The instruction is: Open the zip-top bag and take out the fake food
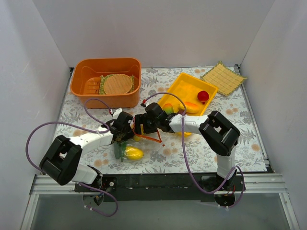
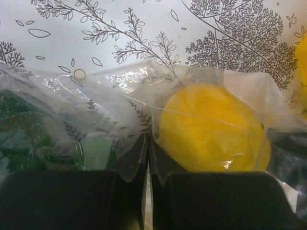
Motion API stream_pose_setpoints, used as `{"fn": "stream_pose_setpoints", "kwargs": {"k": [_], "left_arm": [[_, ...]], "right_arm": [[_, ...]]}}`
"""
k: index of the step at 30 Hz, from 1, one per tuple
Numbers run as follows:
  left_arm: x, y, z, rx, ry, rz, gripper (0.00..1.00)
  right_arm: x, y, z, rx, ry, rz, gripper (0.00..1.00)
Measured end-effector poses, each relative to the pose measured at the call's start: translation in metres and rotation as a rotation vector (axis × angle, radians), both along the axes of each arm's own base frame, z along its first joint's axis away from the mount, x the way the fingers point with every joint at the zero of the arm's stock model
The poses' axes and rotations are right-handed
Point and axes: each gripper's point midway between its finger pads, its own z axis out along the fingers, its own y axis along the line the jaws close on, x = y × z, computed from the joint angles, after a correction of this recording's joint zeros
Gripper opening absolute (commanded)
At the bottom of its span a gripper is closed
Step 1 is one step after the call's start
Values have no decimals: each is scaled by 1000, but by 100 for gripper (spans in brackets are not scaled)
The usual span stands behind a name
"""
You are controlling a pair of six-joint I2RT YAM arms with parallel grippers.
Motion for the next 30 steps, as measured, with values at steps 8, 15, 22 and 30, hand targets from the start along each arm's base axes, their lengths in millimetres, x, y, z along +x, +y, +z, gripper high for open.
{"fn": "stream_pose_setpoints", "kwargs": {"k": [8,15,22,30], "left_arm": [[0,5,-2,19,-4,22,0],[2,17,-4,64,2,90,0],[10,25,-2,100,3,135,0],[20,34,-4,128,14,169,0]], "right_arm": [[7,-3,-2,-25,-31,-34,34],[5,-13,5,-45,-53,-50,22],[-4,-33,23,-73,-78,-47,21],[-19,-52,34,-106,-91,-1,21]]}}
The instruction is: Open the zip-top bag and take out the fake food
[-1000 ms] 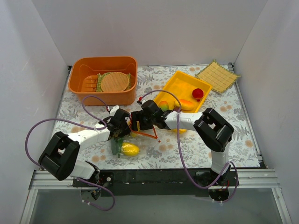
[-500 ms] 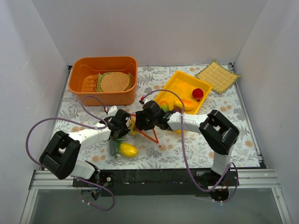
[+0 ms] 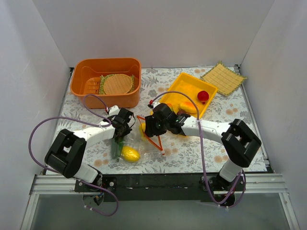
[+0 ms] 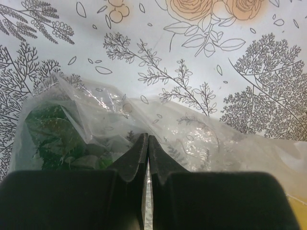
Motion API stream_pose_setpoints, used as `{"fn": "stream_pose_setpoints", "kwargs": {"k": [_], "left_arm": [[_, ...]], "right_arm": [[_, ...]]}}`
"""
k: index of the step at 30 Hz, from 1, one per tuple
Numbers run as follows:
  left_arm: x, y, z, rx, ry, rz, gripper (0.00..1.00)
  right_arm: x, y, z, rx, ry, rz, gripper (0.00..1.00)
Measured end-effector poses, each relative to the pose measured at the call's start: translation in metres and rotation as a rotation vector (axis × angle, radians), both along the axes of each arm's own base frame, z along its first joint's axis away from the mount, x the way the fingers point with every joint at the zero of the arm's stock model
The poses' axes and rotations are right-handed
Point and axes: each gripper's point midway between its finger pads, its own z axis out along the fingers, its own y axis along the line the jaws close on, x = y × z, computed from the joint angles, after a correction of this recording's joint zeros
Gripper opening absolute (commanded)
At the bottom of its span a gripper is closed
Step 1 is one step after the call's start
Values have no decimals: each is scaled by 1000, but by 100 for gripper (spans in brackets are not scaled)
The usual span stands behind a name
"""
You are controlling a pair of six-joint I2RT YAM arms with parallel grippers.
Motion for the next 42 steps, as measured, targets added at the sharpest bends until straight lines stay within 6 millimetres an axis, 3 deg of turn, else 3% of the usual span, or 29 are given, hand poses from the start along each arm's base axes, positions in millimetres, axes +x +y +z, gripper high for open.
{"fn": "stream_pose_setpoints", "kwargs": {"k": [8,16,19,23,24,27,28,29,30,31,33,36,39,40,42], "left_arm": [[4,2,0,11,3,0,0],[4,1,0,15,5,-14,0],[3,1,0,13,7,-22,0],[3,-2,4,3,2,-35,0],[3,-2,5,0,-2,-38,0],[4,-3,11,-5,-15,-48,0],[4,-3,13,-5,-17,-52,8],[5,-4,15,-6,-19,-54,16],[6,-5,18,-7,-24,-60,24],[8,-6,23,-11,-29,-63,38],[9,-7,32,-16,-38,-73,45],[7,-9,53,-44,-66,-75,44],[-1,-9,75,-86,-91,-81,38],[-6,-9,82,-103,-98,-82,36],[-16,-10,93,-141,-100,-95,25]], "right_arm": [[-14,-26,-1,-67,-7,23,21],[2,-54,31,-81,-91,-32,20],[25,-74,39,-85,-105,-97,20],[72,-109,48,-89,-129,-221,21],[84,-117,51,-85,-131,-251,24],[122,-141,53,-87,-134,-335,51],[135,-148,52,-92,-134,-359,65],[146,-154,49,-96,-132,-381,69],[155,-159,46,-106,-125,-395,72],[164,-163,42,-119,-117,-405,76],[173,-165,37,-136,-108,-408,78],[168,-163,35,-149,-96,-385,71],[155,-156,45,-134,-102,-345,51],[147,-151,50,-120,-112,-323,38],[123,-138,57,-91,-120,-260,31]]}}
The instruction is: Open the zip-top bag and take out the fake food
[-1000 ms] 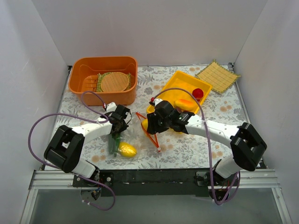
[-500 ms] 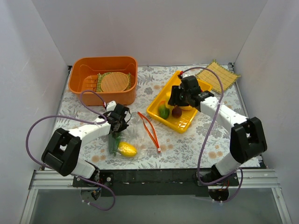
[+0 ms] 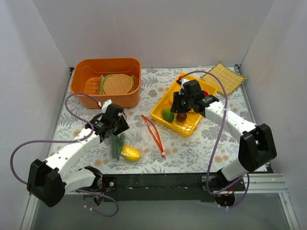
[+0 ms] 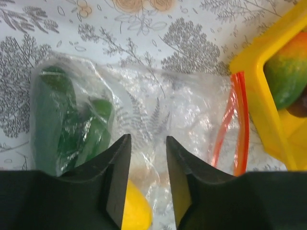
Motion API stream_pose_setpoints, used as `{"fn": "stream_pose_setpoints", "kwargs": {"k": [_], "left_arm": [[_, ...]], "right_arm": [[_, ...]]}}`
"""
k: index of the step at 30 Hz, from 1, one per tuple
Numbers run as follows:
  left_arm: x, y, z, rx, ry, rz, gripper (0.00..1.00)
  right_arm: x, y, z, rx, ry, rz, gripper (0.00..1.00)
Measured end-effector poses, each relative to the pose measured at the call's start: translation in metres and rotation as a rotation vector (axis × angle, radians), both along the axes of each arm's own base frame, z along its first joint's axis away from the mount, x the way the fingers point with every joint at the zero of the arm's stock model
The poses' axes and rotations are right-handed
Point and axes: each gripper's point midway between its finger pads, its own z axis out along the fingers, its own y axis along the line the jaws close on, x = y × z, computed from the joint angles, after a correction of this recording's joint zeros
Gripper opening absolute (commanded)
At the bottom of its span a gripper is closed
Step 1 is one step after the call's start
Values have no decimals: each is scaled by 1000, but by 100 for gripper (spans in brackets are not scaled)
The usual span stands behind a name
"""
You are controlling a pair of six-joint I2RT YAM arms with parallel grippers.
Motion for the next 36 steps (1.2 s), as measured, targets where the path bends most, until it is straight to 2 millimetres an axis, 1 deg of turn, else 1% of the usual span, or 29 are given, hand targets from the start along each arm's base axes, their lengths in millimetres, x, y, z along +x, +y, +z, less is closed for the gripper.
{"fn": "stream_pose_setpoints", "kwargs": {"k": [2,4,7,9,11,13,16,21,26,30,35,36], "left_arm": [[-13,-1,6,-38,8,-20,20],[-28,-1,6,-66,36,-35,14],[-48,1,2,-84,94,-50,7],[-60,3,-1,-94,131,-51,1],[-73,5,-6,-102,167,-55,0],[-86,7,-12,-100,205,-60,0],[-101,7,-18,-99,255,-74,0],[-116,2,-23,-99,307,-106,0],[-132,3,-42,-83,382,-119,0],[-134,5,-52,-62,411,-103,0],[-122,-1,-57,-70,398,-67,0],[-119,-2,-58,-72,393,-59,0]], "right_arm": [[-33,23,3,43,9,92,26],[-59,44,-2,74,35,182,24],[-90,68,-18,98,93,290,23],[-105,80,-32,114,141,345,22],[-112,88,-45,130,183,381,21],[-116,95,-56,146,218,404,20],[-118,103,-66,176,252,431,19],[-125,115,-75,207,282,475,19],[-139,127,-79,225,302,526,19],[-150,138,-78,247,309,565,19],[-164,149,-79,274,312,618,20],[-167,150,-79,277,316,625,24]]}}
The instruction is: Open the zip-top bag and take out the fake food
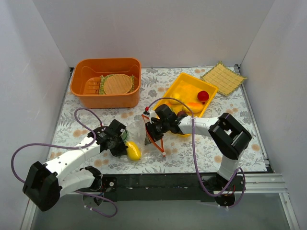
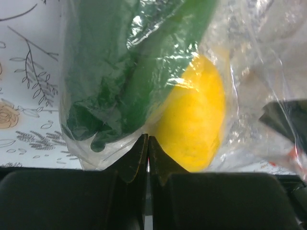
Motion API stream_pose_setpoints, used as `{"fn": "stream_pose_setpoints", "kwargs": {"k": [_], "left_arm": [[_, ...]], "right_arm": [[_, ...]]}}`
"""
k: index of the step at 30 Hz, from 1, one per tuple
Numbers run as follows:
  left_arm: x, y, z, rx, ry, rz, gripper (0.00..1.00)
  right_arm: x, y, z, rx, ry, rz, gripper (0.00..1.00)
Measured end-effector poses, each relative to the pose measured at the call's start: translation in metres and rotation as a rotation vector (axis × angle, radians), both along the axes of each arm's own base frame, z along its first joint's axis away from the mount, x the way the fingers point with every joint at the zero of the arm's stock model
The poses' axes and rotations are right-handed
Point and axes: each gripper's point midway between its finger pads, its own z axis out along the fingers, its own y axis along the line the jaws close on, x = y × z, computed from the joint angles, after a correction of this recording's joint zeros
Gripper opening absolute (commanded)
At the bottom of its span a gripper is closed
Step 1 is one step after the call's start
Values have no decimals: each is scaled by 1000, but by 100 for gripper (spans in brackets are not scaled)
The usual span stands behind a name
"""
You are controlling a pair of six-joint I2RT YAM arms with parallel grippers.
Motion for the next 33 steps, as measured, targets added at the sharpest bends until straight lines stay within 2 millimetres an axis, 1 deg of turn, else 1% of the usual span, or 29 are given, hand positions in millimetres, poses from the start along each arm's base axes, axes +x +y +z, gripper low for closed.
{"fn": "stream_pose_setpoints", "kwargs": {"k": [2,3,5,6,8,9,12,20,23,27,29,31,32,33], "left_arm": [[6,-2,-4,5,-5,19,0],[8,-3,-7,7,-7,28,0],[11,-3,-14,13,-7,46,0],[12,-3,-18,16,-5,55,0],[13,-2,-25,22,1,71,0],[13,-2,-29,26,4,79,0],[14,-1,-36,33,5,96,0],[18,-7,-38,15,-14,111,0],[19,-9,-38,15,-22,112,0],[22,-13,-38,-2,-36,119,0],[23,-15,-38,-10,-42,123,0],[24,-16,-38,-16,-47,125,0],[25,-16,-38,-19,-50,125,0],[25,-17,-38,-22,-53,127,0]], "right_arm": [[-6,2,0,7,10,13,29],[-10,4,0,15,15,20,36],[-15,8,2,26,22,36,43],[-17,10,3,33,23,39,50],[-20,14,5,45,23,48,55],[-21,15,6,49,22,51,60],[-25,18,7,64,22,58,65],[-34,26,8,74,16,69,71],[-39,31,12,98,-5,78,74],[-41,26,23,123,-28,57,75],[-38,27,31,130,-55,42,73],[-33,27,32,119,-75,18,70],[-31,26,29,107,-79,5,63],[-30,24,26,88,-78,-7,60]]}}
